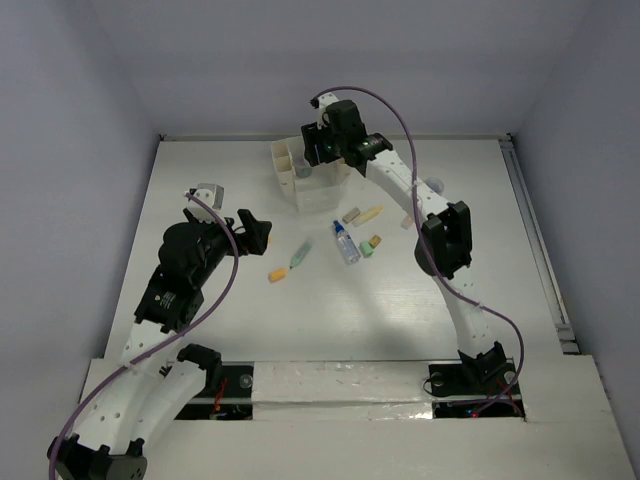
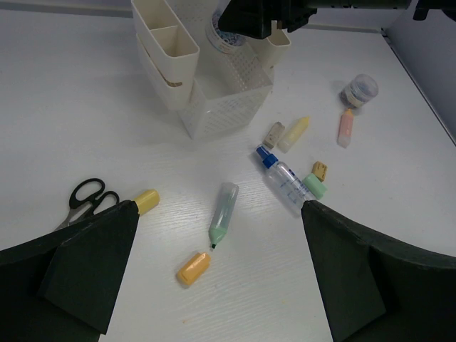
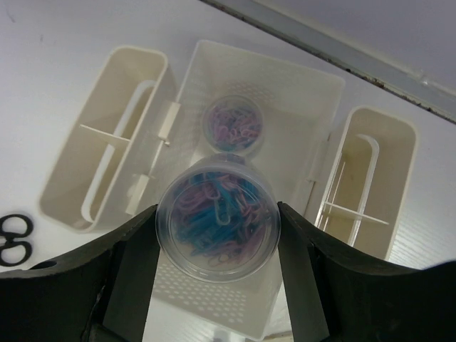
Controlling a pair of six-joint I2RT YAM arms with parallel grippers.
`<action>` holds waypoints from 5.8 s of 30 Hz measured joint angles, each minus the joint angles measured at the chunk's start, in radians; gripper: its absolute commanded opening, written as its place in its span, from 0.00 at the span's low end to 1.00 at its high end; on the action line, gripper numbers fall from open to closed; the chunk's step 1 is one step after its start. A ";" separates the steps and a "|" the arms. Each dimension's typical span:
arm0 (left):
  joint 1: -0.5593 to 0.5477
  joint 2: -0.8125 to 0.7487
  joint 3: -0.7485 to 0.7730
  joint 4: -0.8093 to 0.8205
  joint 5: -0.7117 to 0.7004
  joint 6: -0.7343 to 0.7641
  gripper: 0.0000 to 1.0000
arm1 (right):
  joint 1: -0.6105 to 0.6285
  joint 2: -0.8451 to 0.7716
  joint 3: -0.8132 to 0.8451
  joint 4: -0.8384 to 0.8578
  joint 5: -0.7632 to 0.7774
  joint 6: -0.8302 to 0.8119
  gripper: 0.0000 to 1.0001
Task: Sort the stationery into containers
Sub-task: Place the stationery in the storage box, then pick up the stationery from the center of the board, then place the stationery in the storage box.
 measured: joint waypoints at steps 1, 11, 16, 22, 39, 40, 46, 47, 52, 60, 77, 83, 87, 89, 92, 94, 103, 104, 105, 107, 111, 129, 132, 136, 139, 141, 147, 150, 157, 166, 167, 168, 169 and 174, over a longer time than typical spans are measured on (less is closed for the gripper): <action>0.000 0.000 0.000 0.000 0.000 0.000 0.99 | 0.000 0.006 0.000 0.000 0.004 -0.002 0.47; 0.000 0.001 0.000 0.000 0.004 0.000 0.99 | 0.002 0.016 0.000 0.001 0.063 -0.021 0.63; 0.000 0.001 0.000 0.000 0.004 0.000 0.99 | 0.008 0.016 0.000 0.003 0.075 -0.024 0.83; 0.000 0.001 0.000 0.000 0.005 0.000 0.99 | 0.012 0.016 0.000 0.027 0.075 -0.027 0.87; -0.001 -0.005 0.000 0.000 0.007 0.000 0.99 | -0.065 -0.536 -0.687 0.251 0.164 0.064 0.84; -0.001 -0.007 0.000 0.000 0.007 0.000 0.99 | -0.108 -0.603 -0.753 0.267 0.170 0.089 0.95; -0.010 -0.014 0.000 0.000 0.007 0.000 0.99 | -0.424 -0.740 -0.999 0.295 0.245 0.200 1.00; -0.010 -0.014 0.000 0.000 0.007 0.000 0.99 | -0.446 -0.727 -1.023 0.287 0.255 0.209 1.00; -0.010 -0.020 0.000 0.000 0.007 0.000 0.99 | -0.457 -0.613 -1.052 0.235 0.252 0.225 1.00; -0.017 -0.028 0.000 0.000 0.007 0.000 0.99 | -0.455 -0.459 -0.964 0.185 0.218 0.214 0.99; -0.021 -0.023 0.000 0.000 0.007 0.000 0.99 | -0.479 -0.309 -0.803 0.159 0.277 0.190 0.62; -0.021 -0.018 0.000 0.000 0.007 0.000 0.99 | -0.479 -0.304 -0.793 0.149 0.283 0.188 0.46; -0.021 -0.016 0.000 0.000 0.007 0.000 0.99 | -0.478 -0.327 -0.803 0.151 0.268 0.181 0.45; -0.021 -0.012 0.000 0.000 0.007 0.000 0.99 | -0.472 -0.370 -0.808 0.145 0.238 0.177 0.45; -0.020 -0.008 0.000 0.000 0.007 0.000 0.99 | -0.437 -0.468 -0.806 0.152 0.188 0.172 0.46; -0.021 -0.005 0.000 0.000 0.007 0.000 0.99 | -0.382 -0.534 -0.785 0.161 0.171 0.163 0.46; 0.009 0.025 0.000 0.000 0.015 0.000 0.99 | -0.041 -0.461 -0.478 0.229 0.002 0.135 0.45; 0.014 0.026 0.000 0.000 0.016 0.000 0.99 | -0.024 -0.428 -0.440 0.228 -0.008 0.127 0.45; 0.018 0.029 0.000 0.000 0.018 0.000 0.99 | -0.007 -0.389 -0.401 0.226 -0.014 0.120 0.45; 0.025 0.033 0.000 0.000 0.021 0.000 0.99 | 0.013 -0.311 -0.324 0.201 -0.023 0.103 0.45; 0.033 0.039 0.000 0.000 0.027 0.000 0.99 | 0.029 -0.175 -0.217 0.146 -0.020 0.067 0.45; 0.039 0.040 0.000 0.000 0.044 0.000 0.99 | 0.049 -0.066 -0.196 -0.037 0.010 -0.013 0.43; 0.039 0.040 0.000 0.000 0.045 0.000 0.99 | 0.050 -0.066 -0.175 -0.078 0.033 -0.037 0.44; 0.039 0.039 0.000 0.000 0.045 0.000 0.99 | 0.050 -0.066 -0.131 -0.139 0.061 -0.068 0.44; 0.039 0.039 0.000 0.000 0.045 0.000 0.99 | 0.050 -0.055 -0.080 -0.186 0.072 -0.090 0.46; 0.039 0.037 0.000 0.000 0.046 0.000 0.99 | 0.050 -0.034 -0.038 -0.207 0.074 -0.104 0.46; 0.039 0.027 0.000 0.000 0.049 0.000 0.99 | 0.051 0.068 0.056 -0.257 0.075 -0.134 0.44; 0.039 0.026 0.000 0.000 0.049 0.000 0.99 | 0.051 0.087 0.062 -0.274 0.076 -0.140 0.43; 0.039 0.027 0.000 0.000 0.049 0.000 0.99 | 0.051 0.088 0.129 -0.325 0.105 -0.166 0.41; 0.039 0.027 0.000 0.000 0.049 0.000 0.99 | 0.051 0.091 0.137 -0.368 0.113 -0.200 0.41; 0.039 0.027 0.000 0.000 0.049 0.000 0.99 | 0.051 0.093 0.139 -0.371 0.113 -0.204 0.43; 0.039 0.027 0.000 0.000 0.049 0.000 0.99 | 0.051 0.098 0.143 -0.374 0.113 -0.206 0.45; 0.039 0.027 0.000 0.000 0.049 0.000 0.99 | 0.051 0.102 0.146 -0.375 0.113 -0.208 0.49; 0.039 0.027 0.000 0.000 0.049 -0.001 0.99 | 0.052 0.115 0.146 -0.360 0.120 -0.204 1.00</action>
